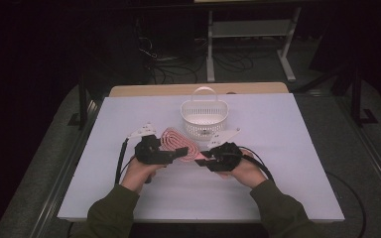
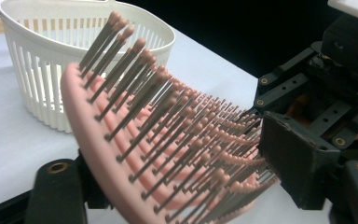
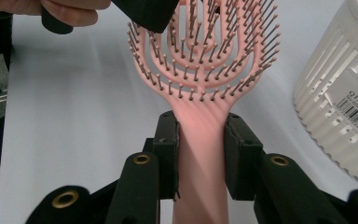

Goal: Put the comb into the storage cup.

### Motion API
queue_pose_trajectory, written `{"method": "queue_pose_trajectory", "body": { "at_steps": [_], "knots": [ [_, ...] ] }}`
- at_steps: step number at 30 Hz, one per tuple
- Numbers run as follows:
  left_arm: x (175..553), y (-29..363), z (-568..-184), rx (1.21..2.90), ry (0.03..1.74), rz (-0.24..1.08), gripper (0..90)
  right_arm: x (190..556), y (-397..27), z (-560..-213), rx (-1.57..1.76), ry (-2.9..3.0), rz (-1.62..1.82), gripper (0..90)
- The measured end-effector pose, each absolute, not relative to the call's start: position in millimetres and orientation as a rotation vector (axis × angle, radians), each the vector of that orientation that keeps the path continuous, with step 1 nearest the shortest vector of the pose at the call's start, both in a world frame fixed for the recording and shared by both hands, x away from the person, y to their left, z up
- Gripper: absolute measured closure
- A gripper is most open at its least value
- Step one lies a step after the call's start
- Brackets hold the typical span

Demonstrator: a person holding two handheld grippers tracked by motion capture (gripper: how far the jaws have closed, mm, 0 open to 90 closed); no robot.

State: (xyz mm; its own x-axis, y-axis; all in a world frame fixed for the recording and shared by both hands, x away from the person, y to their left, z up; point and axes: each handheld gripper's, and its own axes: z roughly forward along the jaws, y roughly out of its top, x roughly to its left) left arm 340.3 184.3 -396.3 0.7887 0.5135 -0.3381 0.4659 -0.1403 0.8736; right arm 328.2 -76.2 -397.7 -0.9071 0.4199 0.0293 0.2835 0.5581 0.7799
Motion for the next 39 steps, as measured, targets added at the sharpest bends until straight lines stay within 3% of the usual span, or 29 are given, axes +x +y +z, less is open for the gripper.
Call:
{"method": "queue_pose_trajectory", "body": {
  "at_steps": [5,39],
  "knots": [
    [339.9,184.7,-395.5,1.763,0.754,0.040,34.8,328.5,-77.0,-397.3,0.604,2.617,1.275,68.8],
    [339.7,187.2,-392.0,1.722,0.744,-0.039,58.1,327.1,-68.0,-402.3,0.612,2.604,1.246,69.4]
  ]
}}
